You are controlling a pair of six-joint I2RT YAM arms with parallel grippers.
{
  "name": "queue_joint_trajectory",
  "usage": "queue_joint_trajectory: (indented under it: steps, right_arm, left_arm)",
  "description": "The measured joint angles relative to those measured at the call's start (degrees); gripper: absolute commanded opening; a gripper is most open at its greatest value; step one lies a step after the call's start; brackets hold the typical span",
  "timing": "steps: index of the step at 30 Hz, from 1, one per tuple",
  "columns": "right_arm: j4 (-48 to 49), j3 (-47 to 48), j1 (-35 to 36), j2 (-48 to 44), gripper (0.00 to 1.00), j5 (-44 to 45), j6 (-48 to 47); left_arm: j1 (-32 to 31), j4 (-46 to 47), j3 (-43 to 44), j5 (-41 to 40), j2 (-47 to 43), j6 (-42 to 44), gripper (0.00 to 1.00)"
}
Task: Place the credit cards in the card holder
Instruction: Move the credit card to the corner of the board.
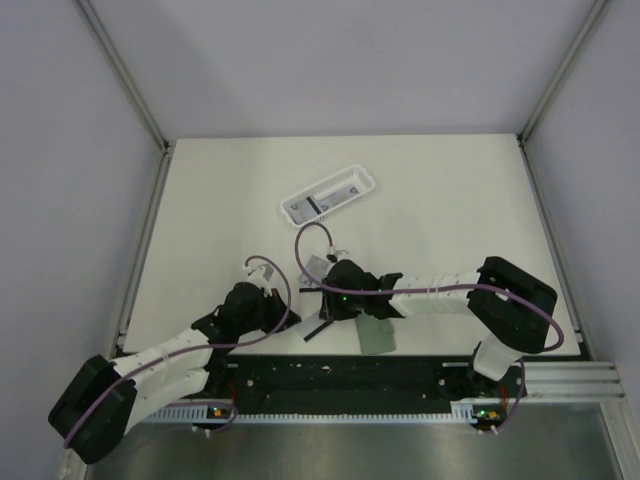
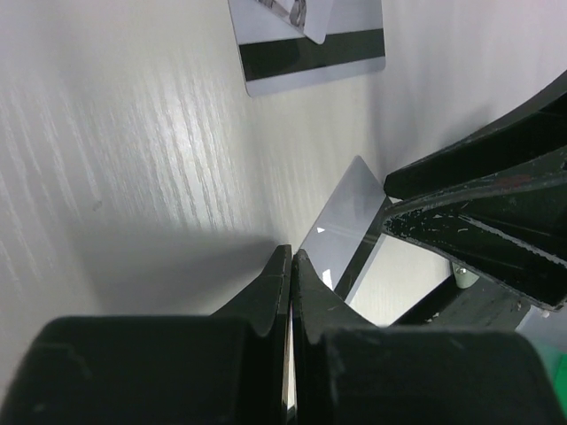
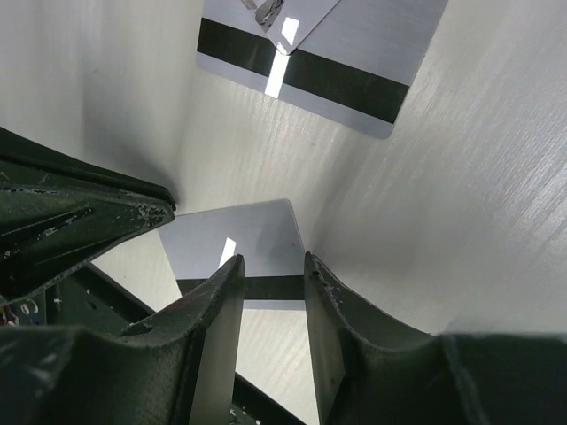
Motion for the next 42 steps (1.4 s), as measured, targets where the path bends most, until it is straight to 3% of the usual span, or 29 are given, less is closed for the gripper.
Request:
queue_joint_trajectory:
  steps: [16, 23, 30, 36, 42]
  right_arm:
    - [2.08, -1.77, 0.55, -0.79, 0.35, -1.81, -0.02]
    - [3.15, -3.91, 1.88, -2.23, 0.35, -4.02, 0.42]
    - [2.99, -4.35, 2.69, -2.78, 0.4, -4.76, 0.68]
    - [-4.92, -4.74, 4.35, -9.16, 0.47, 1.86, 1.38]
    - [-7.15, -4.96, 12.76, -14.95, 0.47, 7.91, 9.16]
  left_arm:
    - [-17.64, -3.76, -0.9, -7.98, -4.35, -10.05, 0.0]
    - [-19.34, -10.29, -1.86, -10.19, -11.45, -12.72, 0.0]
    - [-21.09, -11.61, -1.99, -10.54, -12.28, -13.51, 0.0]
    - [-23.08, -11.52, -1.99, -12.24, -12.17, -14.78, 0.0]
    - [-23.87, -11.65, -1.99, -13.31, -12.31, -15.78, 0.0]
